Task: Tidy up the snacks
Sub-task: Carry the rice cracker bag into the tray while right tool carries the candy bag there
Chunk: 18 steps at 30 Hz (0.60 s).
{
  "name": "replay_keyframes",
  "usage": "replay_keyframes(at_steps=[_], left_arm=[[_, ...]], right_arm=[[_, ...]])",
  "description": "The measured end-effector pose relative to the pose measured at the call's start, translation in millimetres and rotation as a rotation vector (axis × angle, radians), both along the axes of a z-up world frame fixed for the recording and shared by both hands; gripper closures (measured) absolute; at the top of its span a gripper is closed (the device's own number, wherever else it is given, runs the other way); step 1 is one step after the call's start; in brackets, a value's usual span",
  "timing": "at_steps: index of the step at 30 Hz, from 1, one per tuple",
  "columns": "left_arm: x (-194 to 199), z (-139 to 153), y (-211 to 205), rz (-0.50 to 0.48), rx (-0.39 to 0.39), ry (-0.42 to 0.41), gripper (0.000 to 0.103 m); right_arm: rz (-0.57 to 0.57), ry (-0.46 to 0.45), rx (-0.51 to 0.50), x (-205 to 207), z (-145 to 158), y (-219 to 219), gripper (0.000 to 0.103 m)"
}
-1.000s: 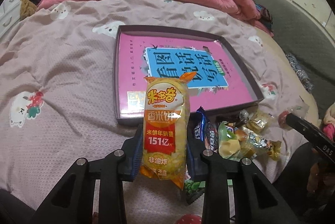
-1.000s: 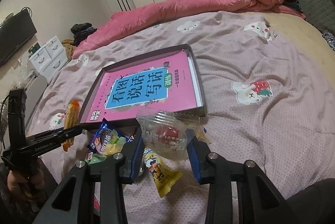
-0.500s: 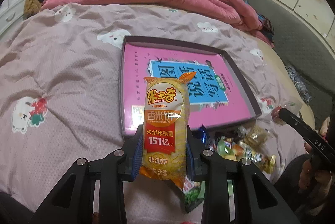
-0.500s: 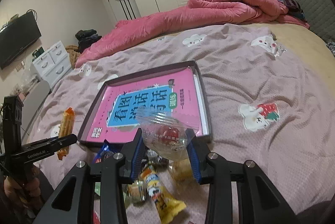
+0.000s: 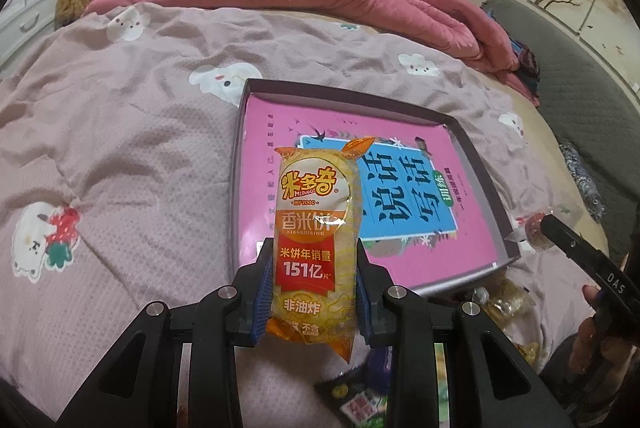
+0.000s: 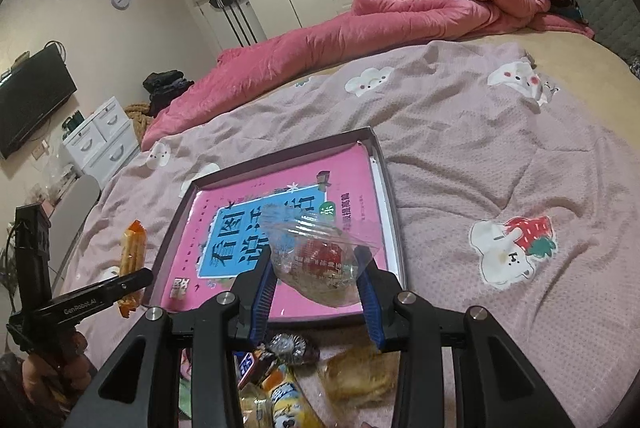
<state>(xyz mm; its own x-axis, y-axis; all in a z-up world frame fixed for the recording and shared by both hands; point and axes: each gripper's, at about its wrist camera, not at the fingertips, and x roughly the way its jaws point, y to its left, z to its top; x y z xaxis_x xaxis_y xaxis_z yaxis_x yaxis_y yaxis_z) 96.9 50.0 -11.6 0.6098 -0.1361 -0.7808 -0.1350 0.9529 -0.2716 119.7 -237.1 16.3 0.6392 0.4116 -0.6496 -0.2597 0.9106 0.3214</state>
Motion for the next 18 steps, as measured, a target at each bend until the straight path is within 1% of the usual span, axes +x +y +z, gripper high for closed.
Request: replay_keyframes(at_steps=[7,13,18], left_arm=[[12.4,-7.8,-7.8,-0.004,0.011,0.013,0.068],[20.9,-15.3,-12.0,-0.013,0.013,0.029,0.068],[23.4,-20.3,-14.3,-0.022,0.015,0.04,0.068]], right_arm=[[-0.018,0.037,-0.023,16.2,-13.1,1.0,0.064],[0.006,0.092,-0.046,25.2,-27.4,5.0,0.064],[0.013,0.116,-0.068,28.0,-36.1,9.2,0.064]])
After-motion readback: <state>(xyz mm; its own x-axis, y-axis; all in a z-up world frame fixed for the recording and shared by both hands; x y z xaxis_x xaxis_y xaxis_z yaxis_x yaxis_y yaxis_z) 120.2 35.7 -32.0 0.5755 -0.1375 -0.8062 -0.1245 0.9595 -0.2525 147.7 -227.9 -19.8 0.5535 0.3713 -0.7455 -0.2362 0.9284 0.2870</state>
